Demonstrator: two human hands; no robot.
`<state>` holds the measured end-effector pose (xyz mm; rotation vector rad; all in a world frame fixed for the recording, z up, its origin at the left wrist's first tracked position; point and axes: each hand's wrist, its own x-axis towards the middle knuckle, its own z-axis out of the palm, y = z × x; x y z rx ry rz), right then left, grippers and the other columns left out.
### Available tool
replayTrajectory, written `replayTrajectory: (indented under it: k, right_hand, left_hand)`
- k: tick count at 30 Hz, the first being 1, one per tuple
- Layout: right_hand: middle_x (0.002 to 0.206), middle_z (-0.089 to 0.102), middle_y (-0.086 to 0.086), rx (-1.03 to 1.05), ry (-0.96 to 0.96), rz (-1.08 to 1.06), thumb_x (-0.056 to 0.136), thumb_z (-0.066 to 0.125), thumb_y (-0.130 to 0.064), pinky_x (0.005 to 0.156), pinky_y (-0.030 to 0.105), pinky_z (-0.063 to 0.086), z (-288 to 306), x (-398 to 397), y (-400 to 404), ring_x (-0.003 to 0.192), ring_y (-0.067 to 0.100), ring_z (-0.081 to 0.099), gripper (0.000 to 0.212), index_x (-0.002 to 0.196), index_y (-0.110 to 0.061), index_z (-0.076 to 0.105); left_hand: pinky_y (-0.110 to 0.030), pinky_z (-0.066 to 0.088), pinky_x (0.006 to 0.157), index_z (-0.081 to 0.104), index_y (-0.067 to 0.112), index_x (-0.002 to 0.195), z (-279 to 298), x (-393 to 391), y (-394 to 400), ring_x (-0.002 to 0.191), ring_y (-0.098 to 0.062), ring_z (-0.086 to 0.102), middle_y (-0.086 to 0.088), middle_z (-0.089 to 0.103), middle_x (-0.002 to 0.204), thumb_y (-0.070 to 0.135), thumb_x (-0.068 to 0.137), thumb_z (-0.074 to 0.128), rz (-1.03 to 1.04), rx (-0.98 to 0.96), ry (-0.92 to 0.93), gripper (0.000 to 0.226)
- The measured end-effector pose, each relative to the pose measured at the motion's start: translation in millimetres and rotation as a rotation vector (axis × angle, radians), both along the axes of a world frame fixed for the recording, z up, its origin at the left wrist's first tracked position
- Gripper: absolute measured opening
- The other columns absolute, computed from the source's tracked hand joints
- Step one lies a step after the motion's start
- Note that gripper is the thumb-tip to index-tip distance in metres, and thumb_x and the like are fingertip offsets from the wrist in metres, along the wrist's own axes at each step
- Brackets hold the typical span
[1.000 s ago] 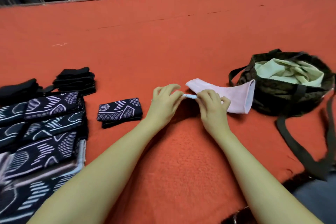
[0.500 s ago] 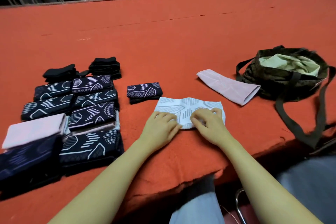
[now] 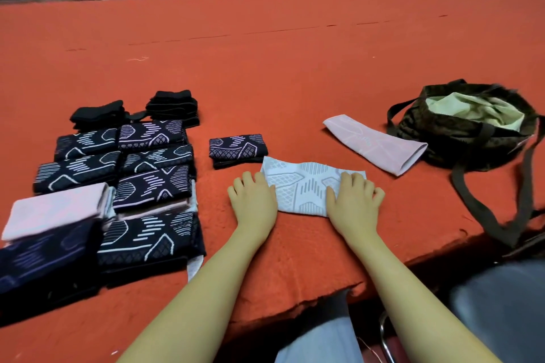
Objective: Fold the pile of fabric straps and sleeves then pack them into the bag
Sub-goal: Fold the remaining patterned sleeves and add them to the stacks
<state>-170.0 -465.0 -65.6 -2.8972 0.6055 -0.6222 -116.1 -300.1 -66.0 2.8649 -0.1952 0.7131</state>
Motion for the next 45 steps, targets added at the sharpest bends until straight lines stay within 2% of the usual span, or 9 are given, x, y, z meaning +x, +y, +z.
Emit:
replayTrajectory:
  k: [4,7,12,16,19,22,27,35,45]
  right_hand:
    - [0.117,0.061,0.014,0.003,0.037,0.077,0.086,0.04,-0.039,0.084,0.041,0.022,3,-2,-1,0.101,0.036,0.055,0.049,0.12,-0.012,0.062]
    - [0.148,0.039,0.002,0.003,0.085,0.162,0.097,0.039,-0.049,0.098,0.042,0.017,7,-4,4,0.129,0.024,0.04,0.049,0.143,-0.029,0.041]
    - [0.158,0.022,-0.005,0.018,0.195,0.289,0.095,0.025,-0.061,0.106,0.043,0.01,10,3,25,0.142,0.015,0.023,0.056,0.148,-0.041,0.025]
    - [0.157,0.023,-0.007,-0.014,0.29,0.384,0.087,0.012,-0.063,0.108,0.045,0.008,11,15,39,0.143,0.017,0.018,0.064,0.145,-0.043,0.03]
    - [0.151,0.033,-0.008,-0.024,0.25,0.412,0.081,0.003,-0.063,0.105,0.044,0.01,11,14,39,0.141,0.016,0.024,0.074,0.138,-0.039,0.043]
    - [0.133,0.055,0.005,-0.02,0.05,0.279,0.086,0.017,-0.048,0.093,0.04,0.017,12,4,32,0.123,0.026,0.049,0.062,0.115,-0.021,0.064]
    - [0.127,0.052,0.03,0.072,0.011,-0.031,0.082,0.058,-0.028,0.092,0.048,0.024,9,-10,11,0.112,0.044,0.049,0.042,0.103,0.009,0.062]
    - [0.146,0.032,0.018,0.214,0.116,-0.146,0.092,0.055,-0.037,0.105,0.039,0.014,12,0,9,0.132,0.035,0.026,0.047,0.122,-0.001,0.054]
    - [0.105,0.064,-0.002,0.336,-0.481,0.3,0.075,0.06,-0.016,0.079,0.024,0.019,8,-3,17,0.1,0.02,0.059,0.008,0.082,-0.015,0.057]
  left_hand:
    - [-0.035,0.028,0.066,0.061,0.016,0.065,0,1,1,0.055,-0.026,0.052,-0.003,0.054,0.058,0.0,0.057,0.072,-0.071,0.047,-0.103,0.02]
    - [-0.035,0.021,0.065,0.062,0.014,0.07,4,0,12,0.053,-0.024,0.051,-0.001,0.052,0.057,-0.001,0.061,0.062,-0.1,0.022,-0.187,0.018]
    - [-0.035,0.025,0.068,0.062,0.012,0.076,16,-7,33,0.061,-0.027,0.053,-0.004,0.055,0.066,0.003,0.068,0.061,-0.115,-0.046,-0.304,0.012]
    - [-0.037,0.03,0.071,0.065,0.01,0.085,13,-12,49,0.067,-0.028,0.055,-0.006,0.057,0.073,0.006,0.069,0.063,-0.03,0.006,-0.223,0.017]
    - [-0.04,0.039,0.085,0.06,0.011,0.123,8,-15,54,0.102,-0.031,0.057,-0.012,0.061,0.114,0.023,0.083,0.065,0.003,0.087,0.074,0.042]
    - [-0.041,0.016,0.111,0.029,0.017,0.148,10,-18,54,0.142,-0.029,0.019,-0.01,0.019,0.157,0.035,0.101,0.032,-0.02,0.074,0.281,0.05]
    - [-0.045,0.005,0.114,0.023,0.02,0.151,18,-25,36,0.147,-0.027,0.004,-0.008,0.006,0.16,0.05,0.097,0.013,-0.127,0.072,0.294,0.062]
    - [-0.046,-0.002,0.116,0.014,0.03,0.152,19,-24,-11,0.147,-0.025,-0.002,-0.001,0.002,0.161,0.044,0.101,0.026,-0.39,0.138,0.489,0.054]
    - [-0.046,-0.005,0.116,0.012,0.044,0.149,16,-9,-3,0.147,-0.023,-0.002,0.004,0.004,0.161,0.05,0.099,0.026,-0.445,0.205,0.524,0.052]
